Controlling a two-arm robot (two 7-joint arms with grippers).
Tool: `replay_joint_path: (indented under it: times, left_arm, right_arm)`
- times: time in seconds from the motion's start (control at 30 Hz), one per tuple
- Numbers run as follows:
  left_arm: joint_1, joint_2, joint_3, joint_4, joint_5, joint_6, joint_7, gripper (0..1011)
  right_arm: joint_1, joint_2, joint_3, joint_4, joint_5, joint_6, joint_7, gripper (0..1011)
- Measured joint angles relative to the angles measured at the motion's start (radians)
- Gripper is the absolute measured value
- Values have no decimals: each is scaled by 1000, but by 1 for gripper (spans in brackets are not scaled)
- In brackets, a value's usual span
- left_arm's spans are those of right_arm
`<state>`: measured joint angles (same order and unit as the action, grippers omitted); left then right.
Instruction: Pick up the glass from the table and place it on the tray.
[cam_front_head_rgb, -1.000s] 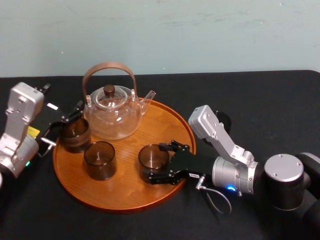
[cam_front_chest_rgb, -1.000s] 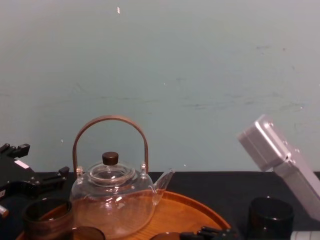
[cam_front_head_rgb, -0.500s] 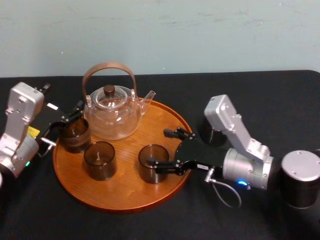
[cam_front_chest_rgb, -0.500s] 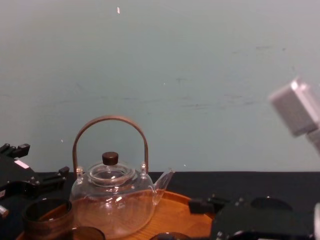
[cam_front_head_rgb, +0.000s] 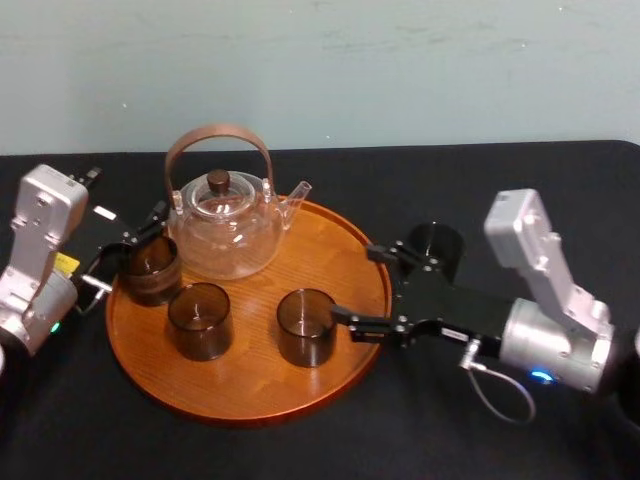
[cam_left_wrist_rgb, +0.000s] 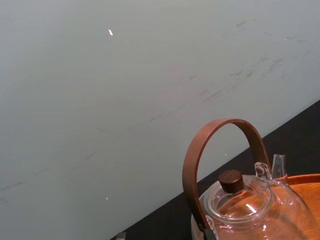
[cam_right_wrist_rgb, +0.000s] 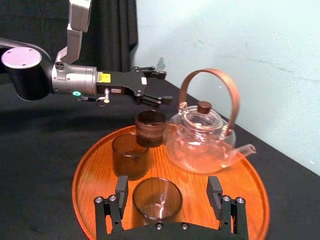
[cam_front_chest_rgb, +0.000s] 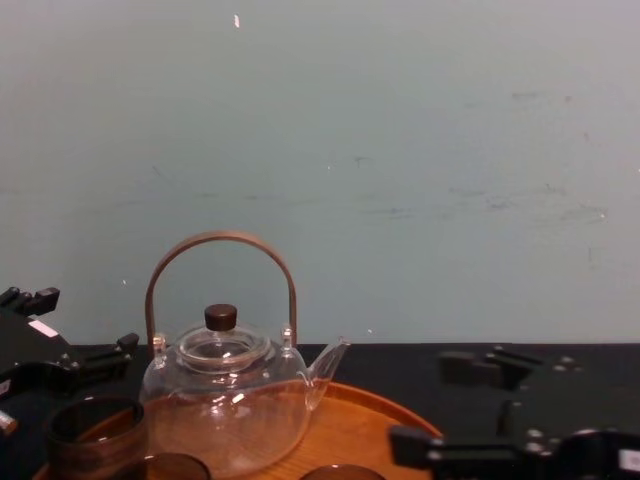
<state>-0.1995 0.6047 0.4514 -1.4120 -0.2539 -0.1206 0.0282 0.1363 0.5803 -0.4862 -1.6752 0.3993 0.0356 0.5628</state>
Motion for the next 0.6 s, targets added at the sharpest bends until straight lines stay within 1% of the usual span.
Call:
replay_joint_path:
  times: [0.2,0.3,0.33,0.43,0.47,0.5,0.53,0.6]
  left_arm:
    - [0,0,0,0,0,0,0,1001]
    - [0,0,0,0,0,0,0,1001]
    - [0,0,0,0,0,0,0,1001]
    - [0,0,0,0,0,0,0,1001]
    - [0,0,0,0,0,0,0,1001]
    - [0,0,0,0,0,0,0,1001]
    - [0,0,0,0,0,0,0,1001]
    - [0,0,0,0,0,0,0,1002]
  right_arm:
    - [-63,52,54,-25,28,-34,-8,1002]
    - [-85,66,73,-26,38,-42,-11,1002]
    - [-98,74,87,-26,47,-46,-13,1002]
    - [-112,82,106,-22,61,-51,-15,1002]
    - [-123,86,121,-16,74,-54,-17,1002]
    - [-126,88,127,-14,78,-55,-18,1002]
    - [-133,91,141,-7,88,-57,-18,1002]
    - [-140,93,153,0,99,-58,-20,1002]
